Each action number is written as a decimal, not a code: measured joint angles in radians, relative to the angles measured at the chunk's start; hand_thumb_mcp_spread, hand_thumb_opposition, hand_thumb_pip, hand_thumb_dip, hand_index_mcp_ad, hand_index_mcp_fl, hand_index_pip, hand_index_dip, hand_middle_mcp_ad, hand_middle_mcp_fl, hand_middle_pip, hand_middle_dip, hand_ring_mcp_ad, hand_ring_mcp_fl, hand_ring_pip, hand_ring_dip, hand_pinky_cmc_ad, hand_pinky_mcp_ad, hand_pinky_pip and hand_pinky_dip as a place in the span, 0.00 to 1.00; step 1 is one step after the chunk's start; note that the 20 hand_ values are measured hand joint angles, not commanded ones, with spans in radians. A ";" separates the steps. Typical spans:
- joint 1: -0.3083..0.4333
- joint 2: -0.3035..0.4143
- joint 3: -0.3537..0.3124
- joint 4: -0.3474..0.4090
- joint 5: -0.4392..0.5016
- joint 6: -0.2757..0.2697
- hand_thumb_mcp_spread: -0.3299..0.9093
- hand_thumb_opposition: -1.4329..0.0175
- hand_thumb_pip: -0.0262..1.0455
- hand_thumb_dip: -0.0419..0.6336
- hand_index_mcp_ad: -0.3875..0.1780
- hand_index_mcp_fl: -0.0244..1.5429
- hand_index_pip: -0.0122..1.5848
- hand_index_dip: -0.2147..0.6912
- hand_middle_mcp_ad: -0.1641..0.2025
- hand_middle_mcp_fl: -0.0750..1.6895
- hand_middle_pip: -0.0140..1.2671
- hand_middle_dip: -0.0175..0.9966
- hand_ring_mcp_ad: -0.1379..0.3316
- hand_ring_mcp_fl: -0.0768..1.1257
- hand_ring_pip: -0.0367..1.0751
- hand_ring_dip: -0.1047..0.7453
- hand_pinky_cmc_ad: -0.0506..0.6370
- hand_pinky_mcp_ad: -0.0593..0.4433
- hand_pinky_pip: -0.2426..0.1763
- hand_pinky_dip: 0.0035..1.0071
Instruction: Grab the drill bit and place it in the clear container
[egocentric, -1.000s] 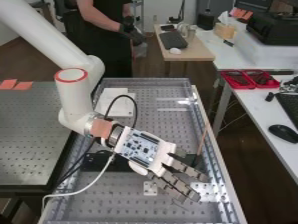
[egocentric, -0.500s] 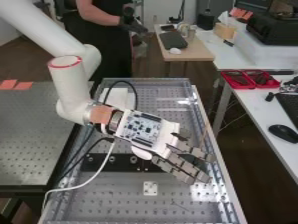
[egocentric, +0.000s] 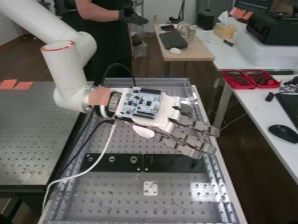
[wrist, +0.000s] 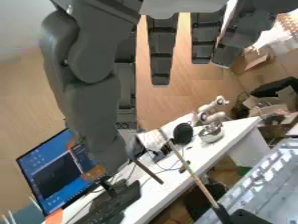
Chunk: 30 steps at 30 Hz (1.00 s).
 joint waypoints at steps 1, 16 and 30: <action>0.001 0.002 -0.001 0.002 -0.001 -0.001 0.78 0.32 0.43 0.46 0.45 0.52 0.74 0.36 0.63 0.18 0.12 0.19 0.74 0.09 0.14 0.13 0.45 0.47 0.48 0.19; 0.044 0.068 -0.031 0.055 -0.051 -0.028 0.78 0.31 0.43 0.46 0.45 0.54 0.72 0.38 0.63 0.18 0.12 0.19 0.75 0.09 0.14 0.13 0.45 0.47 0.48 0.19; 0.084 0.089 -0.040 0.073 -0.111 -0.034 0.78 0.31 0.43 0.46 0.45 0.54 0.72 0.37 0.63 0.18 0.12 0.19 0.75 0.09 0.14 0.13 0.45 0.48 0.48 0.19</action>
